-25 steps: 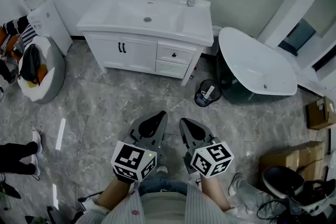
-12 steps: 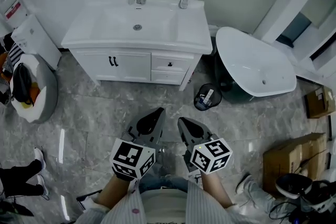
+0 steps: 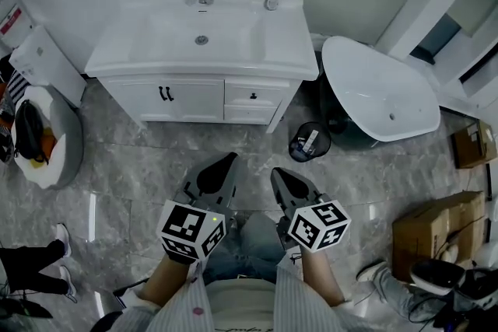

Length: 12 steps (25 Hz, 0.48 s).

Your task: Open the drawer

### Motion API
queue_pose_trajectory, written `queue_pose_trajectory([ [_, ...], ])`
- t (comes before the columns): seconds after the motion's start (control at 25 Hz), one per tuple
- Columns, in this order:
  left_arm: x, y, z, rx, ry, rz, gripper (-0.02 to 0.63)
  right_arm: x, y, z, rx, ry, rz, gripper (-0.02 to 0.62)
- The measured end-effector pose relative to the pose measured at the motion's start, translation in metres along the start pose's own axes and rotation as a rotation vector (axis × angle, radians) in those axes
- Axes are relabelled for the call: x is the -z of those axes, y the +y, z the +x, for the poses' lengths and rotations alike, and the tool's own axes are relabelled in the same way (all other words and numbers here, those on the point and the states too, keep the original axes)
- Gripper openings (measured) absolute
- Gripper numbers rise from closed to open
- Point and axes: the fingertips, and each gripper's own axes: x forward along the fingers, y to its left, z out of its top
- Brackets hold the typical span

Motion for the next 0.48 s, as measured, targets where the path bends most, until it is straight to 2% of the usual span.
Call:
queue_pose_trajectory([
  [0.2, 0.008, 0.004, 0.016, 0.003, 0.023, 0.003, 0.017, -0.005, -0.017, 0.010, 0.003, -0.007, 0.009, 0.006],
  [0.48, 0.000, 0.023, 0.059, -0.034, 0.019, -0.004, 0.017, -0.024, -0.046, 0.043, -0.030, 0.015, 0.012, 0.006],
])
